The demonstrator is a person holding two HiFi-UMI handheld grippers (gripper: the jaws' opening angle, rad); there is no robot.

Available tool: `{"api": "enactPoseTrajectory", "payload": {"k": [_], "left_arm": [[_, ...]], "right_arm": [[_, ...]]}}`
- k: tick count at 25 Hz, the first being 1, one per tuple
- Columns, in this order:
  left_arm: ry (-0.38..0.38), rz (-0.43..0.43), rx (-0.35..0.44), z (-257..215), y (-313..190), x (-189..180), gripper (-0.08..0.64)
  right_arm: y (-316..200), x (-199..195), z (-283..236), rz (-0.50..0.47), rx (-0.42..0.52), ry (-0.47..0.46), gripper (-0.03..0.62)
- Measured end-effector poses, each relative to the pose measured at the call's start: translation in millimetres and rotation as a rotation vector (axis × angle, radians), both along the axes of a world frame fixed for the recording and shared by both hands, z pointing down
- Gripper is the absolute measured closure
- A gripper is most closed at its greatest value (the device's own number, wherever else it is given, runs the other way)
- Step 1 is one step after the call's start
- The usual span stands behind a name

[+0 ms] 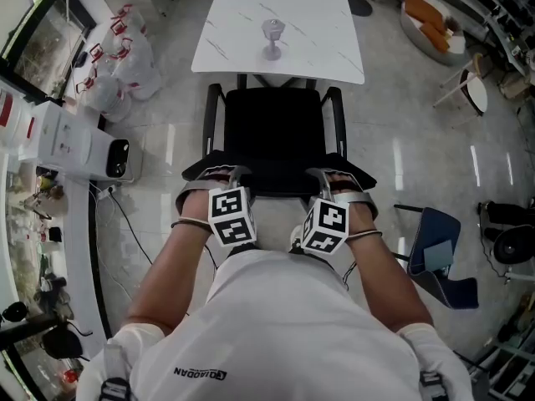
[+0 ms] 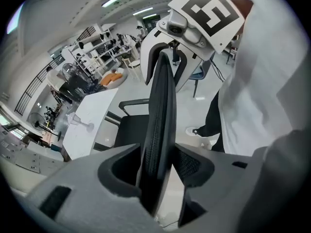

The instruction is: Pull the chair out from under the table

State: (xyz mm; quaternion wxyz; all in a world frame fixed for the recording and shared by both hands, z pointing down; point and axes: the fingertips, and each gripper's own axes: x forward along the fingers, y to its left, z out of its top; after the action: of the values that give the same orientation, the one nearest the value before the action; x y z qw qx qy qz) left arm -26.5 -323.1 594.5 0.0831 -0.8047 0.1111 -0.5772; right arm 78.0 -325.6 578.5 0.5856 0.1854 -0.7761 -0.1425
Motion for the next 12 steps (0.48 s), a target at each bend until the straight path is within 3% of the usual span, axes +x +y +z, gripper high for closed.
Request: {"api": "enactPoseTrajectory", "payload": {"k": [5, 9, 12], "left_arm": [[-0.062, -0.005, -0.009, 17, -8, -3, 0.356], [-0.094, -0.002, -0.037, 23, -8, -3, 0.361], [-0.14, 0.027, -0.038, 28, -6, -5, 0.395]], "right_arm": [[-7, -4, 18, 0.008, -0.024, 0.032, 0.351], [-12, 3, 25, 0.004, -0.004, 0.117, 0.399], [-10, 7, 32, -0.033, 0.01, 0.192, 0.479]]}}
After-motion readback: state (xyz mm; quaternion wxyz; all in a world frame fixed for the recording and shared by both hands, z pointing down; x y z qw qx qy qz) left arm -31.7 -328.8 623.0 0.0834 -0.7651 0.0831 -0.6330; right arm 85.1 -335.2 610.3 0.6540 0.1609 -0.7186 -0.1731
